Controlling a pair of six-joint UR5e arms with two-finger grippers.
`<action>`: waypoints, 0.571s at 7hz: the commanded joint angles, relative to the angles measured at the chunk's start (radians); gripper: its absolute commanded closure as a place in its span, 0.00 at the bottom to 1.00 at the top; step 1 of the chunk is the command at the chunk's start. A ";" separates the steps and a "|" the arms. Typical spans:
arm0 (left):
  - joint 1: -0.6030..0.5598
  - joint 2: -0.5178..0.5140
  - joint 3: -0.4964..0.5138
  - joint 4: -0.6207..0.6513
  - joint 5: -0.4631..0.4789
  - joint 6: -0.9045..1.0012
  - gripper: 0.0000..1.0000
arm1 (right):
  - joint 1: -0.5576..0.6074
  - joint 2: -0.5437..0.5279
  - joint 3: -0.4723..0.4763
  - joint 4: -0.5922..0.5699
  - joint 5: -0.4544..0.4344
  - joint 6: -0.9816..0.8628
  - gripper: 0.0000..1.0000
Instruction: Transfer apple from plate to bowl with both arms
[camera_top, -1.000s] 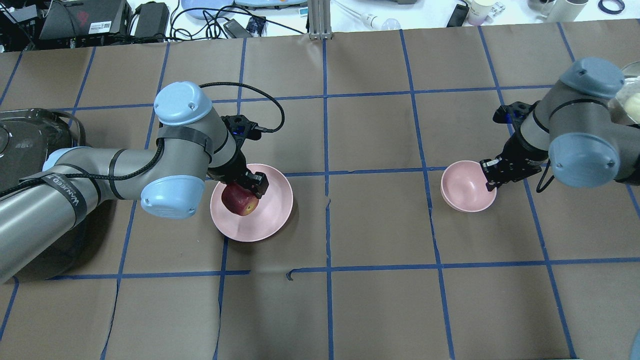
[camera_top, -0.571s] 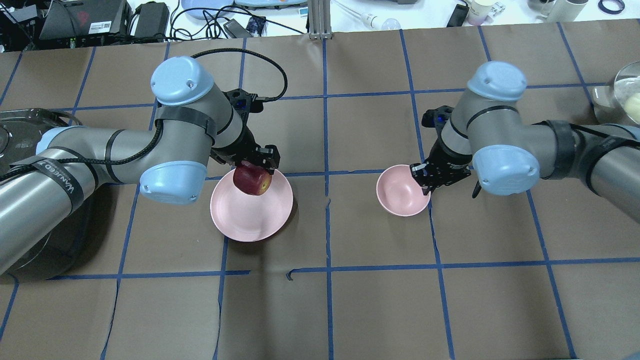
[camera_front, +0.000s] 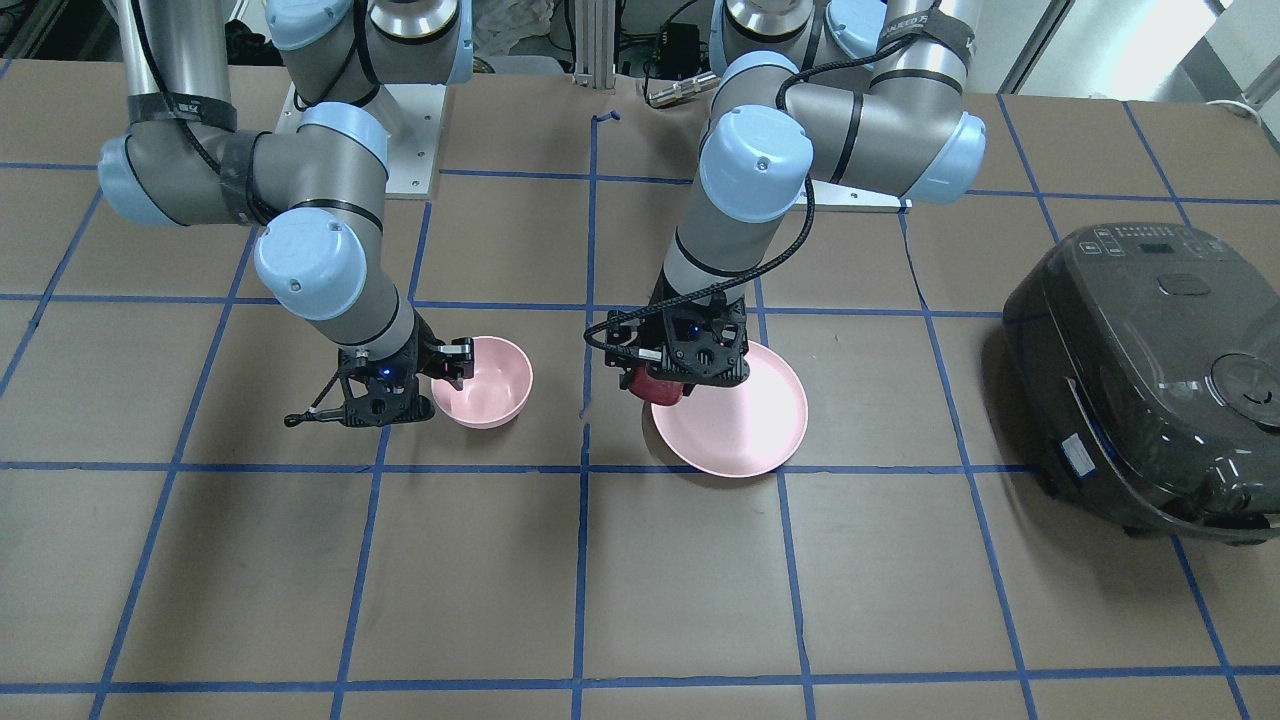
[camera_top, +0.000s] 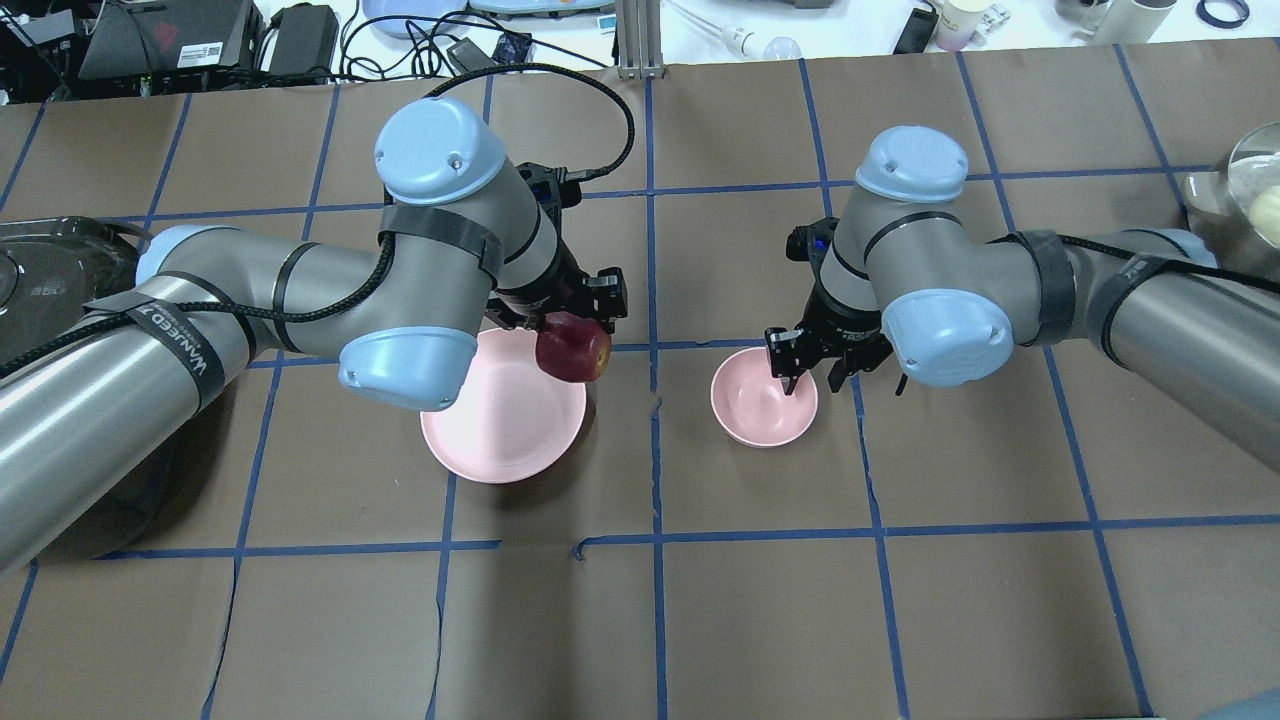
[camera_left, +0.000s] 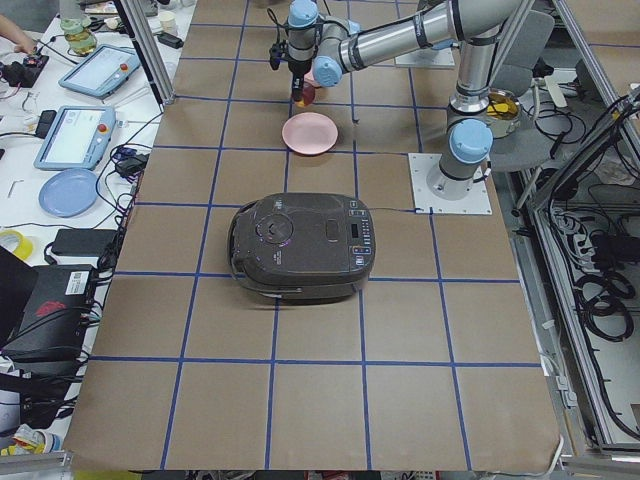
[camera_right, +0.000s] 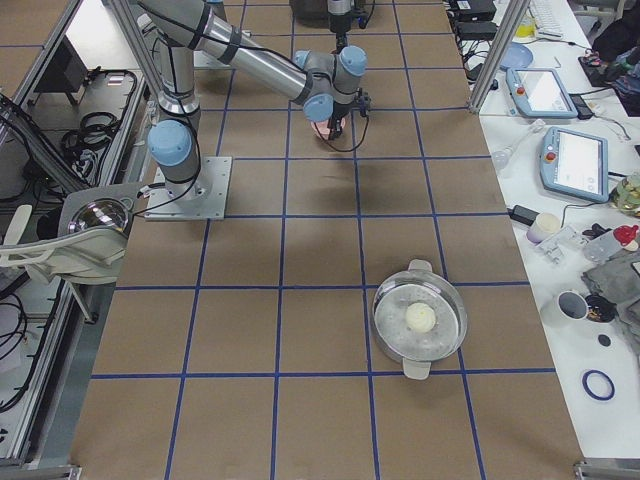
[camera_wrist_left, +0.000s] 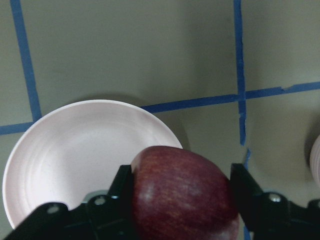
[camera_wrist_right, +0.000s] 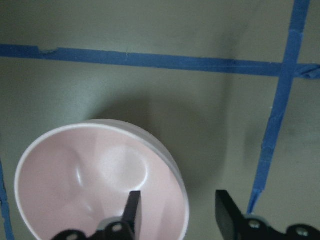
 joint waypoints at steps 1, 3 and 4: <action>-0.047 -0.009 0.021 0.001 -0.008 -0.196 0.83 | -0.005 -0.102 -0.156 0.228 -0.051 0.001 0.00; -0.121 -0.059 0.099 -0.011 -0.028 -0.336 0.83 | -0.005 -0.184 -0.341 0.481 -0.112 0.001 0.00; -0.176 -0.096 0.116 -0.006 -0.028 -0.391 0.83 | -0.003 -0.195 -0.459 0.615 -0.112 0.001 0.00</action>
